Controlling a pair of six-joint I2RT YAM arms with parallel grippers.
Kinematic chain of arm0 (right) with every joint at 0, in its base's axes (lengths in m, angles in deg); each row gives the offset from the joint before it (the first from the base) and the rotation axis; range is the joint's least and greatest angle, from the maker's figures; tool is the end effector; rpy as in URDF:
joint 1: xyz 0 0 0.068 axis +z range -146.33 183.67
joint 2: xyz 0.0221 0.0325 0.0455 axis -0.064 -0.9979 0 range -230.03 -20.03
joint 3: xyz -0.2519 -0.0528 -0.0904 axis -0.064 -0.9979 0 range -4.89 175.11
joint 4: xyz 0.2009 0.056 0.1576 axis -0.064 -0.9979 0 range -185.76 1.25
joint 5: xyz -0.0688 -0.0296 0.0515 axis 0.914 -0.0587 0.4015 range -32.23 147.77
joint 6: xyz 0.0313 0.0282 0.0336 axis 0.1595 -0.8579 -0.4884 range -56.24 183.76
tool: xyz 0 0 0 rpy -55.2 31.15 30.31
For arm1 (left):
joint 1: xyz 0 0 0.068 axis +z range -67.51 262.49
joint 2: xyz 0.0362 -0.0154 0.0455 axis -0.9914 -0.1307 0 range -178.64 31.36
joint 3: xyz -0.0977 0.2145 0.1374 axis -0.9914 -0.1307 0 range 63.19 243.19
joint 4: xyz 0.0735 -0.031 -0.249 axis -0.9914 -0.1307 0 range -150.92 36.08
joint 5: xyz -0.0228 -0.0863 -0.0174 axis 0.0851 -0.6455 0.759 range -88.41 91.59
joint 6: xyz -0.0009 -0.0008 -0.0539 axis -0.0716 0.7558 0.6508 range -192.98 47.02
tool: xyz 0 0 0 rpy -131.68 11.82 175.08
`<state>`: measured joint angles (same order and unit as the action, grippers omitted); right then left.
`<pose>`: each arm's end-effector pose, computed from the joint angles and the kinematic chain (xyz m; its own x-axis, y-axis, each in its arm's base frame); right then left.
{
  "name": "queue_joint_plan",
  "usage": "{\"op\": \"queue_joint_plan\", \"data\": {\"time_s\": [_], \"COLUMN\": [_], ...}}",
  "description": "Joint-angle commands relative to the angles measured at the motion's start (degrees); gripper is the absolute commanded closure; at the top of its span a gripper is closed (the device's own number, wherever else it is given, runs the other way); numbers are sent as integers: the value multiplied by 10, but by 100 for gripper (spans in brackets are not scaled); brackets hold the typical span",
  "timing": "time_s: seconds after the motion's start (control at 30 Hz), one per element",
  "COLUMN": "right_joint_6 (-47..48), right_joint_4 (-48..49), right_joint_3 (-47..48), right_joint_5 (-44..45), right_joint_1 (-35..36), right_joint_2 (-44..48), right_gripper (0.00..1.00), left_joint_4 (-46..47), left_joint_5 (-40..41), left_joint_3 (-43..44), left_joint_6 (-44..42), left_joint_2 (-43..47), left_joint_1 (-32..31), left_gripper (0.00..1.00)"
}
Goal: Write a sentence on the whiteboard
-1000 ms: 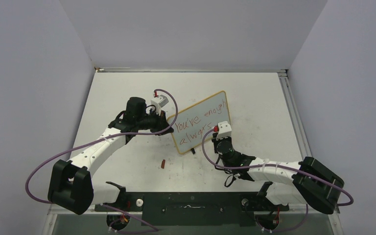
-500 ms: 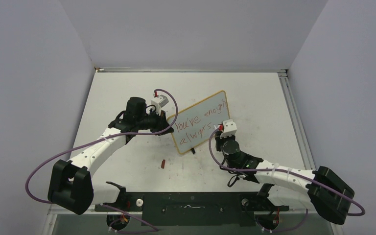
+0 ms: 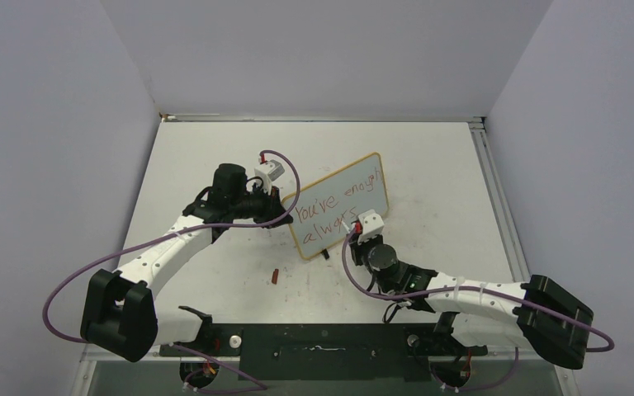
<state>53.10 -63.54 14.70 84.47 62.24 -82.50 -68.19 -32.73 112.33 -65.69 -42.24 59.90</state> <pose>0.1280 0.1786 0.1927 -0.2550 -0.1009 -0.9617 -0.5006 0.8647 0.0421 0.2453 -0.1238 0.2553 -0.6647 0.1630 -0.7291 0.6442 0.6193 -0.4489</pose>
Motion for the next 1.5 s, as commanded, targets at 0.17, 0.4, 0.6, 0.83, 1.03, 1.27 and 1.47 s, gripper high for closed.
{"op": "queue_joint_plan", "data": {"time_s": [0.17, 0.4, 0.6, 0.83, 1.03, 1.27, 1.47], "right_joint_6": [22, 35, 42, 47, 49, 34, 15], "right_joint_4": [71, 97, 116, 129, 133, 122, 110], "right_joint_3": [24, 28, 30, 33, 33, 21, 6], "right_joint_5": [9, 12, 8, -2, -7, -9, -9], "right_joint_1": [3, -4, -12, -20, -29, -32, -32], "right_joint_2": [-26, -46, -55, -62, -71, -75, -69], "right_gripper": [95, 95, 95, 95, 95, 95, 95], "left_joint_4": [-38, -38, -38, -38, -38, -38, -38], "left_joint_5": [24, 24, 24, 24, 24, 24, 23], "left_joint_3": [9, 8, 9, 8, 9, 9, 10], "left_joint_6": [-7, -7, -7, -7, -8, -8, -7], "left_joint_2": [6, 4, 2, 0, -1, -2, -1], "left_joint_1": [-4, -4, -4, -3, -4, -4, -4], "left_gripper": [100, 100, 100, 100, 100, 100, 100]}}
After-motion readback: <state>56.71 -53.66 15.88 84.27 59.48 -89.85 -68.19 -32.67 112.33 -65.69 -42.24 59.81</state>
